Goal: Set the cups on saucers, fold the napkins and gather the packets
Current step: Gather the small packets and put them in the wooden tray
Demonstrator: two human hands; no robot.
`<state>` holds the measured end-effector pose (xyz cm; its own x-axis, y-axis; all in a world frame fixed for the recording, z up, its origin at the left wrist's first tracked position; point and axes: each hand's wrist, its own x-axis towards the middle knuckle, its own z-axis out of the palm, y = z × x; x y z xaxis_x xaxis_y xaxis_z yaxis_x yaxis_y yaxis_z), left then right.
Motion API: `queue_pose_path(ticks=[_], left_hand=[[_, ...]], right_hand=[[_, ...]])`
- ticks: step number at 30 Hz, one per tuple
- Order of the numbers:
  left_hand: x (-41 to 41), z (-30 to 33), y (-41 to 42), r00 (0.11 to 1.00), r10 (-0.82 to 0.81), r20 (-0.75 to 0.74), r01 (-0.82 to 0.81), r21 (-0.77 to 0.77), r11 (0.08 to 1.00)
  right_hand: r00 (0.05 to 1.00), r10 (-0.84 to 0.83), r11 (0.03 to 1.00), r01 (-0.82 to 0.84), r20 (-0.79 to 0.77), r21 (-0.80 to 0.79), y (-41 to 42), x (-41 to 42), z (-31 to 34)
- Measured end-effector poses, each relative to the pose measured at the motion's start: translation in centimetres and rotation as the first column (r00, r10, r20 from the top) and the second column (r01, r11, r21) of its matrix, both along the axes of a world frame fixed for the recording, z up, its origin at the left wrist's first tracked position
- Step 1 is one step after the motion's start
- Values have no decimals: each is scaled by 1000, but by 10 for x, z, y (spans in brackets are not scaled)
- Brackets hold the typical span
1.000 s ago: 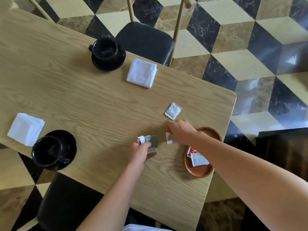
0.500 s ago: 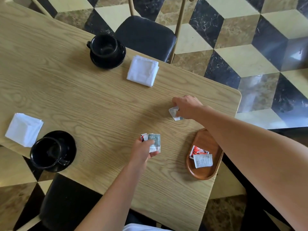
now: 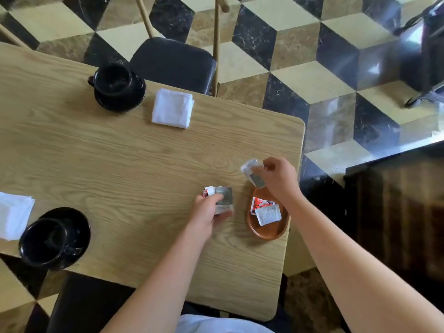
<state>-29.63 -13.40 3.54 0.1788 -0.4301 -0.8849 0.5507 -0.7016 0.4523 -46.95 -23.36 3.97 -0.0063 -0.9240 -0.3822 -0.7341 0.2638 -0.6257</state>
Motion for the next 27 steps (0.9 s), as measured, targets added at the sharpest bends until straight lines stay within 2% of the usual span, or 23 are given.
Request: queue_pose_path(ticks=[3,6,9,12,16,21,24,25,27], left_hand=[[-24,4,-5,989,-145,9,146,-43,988],[-43,5,-9,977,-211,34,212,-34,977],[-56,1,-8,942,-276,190,286,-25,958],[-65,-2,-5,895,-308,322,326,-5,945],[-76,-3,-5,893,-281,351,293,17,956],[-88,0,-6,894,-318,315,329,18,944],[-92,1,-7,895,-338,291,340,47,939],[-94,1,-8,901,-338,274,337,49,940],[-99,0,-9,912,-327,249,328,38,944]], right_hand=[[970,-236,971,233,65,52,40,-35,-5],[972,-236,971,234,26,45,56,-57,-15],[996,-74,996,76,-56,43,49,-70,-23],[980,142,990,-138,-138,40,31,-76,-29],[896,369,924,-382,-248,-3,5,-71,-29],[804,504,843,-538,-316,-25,-8,-66,-29],[828,449,867,-494,-337,-58,1,-74,-23],[864,387,895,-436,-322,-97,7,-76,-21],[957,221,959,-249,-187,-138,26,-80,-17]])
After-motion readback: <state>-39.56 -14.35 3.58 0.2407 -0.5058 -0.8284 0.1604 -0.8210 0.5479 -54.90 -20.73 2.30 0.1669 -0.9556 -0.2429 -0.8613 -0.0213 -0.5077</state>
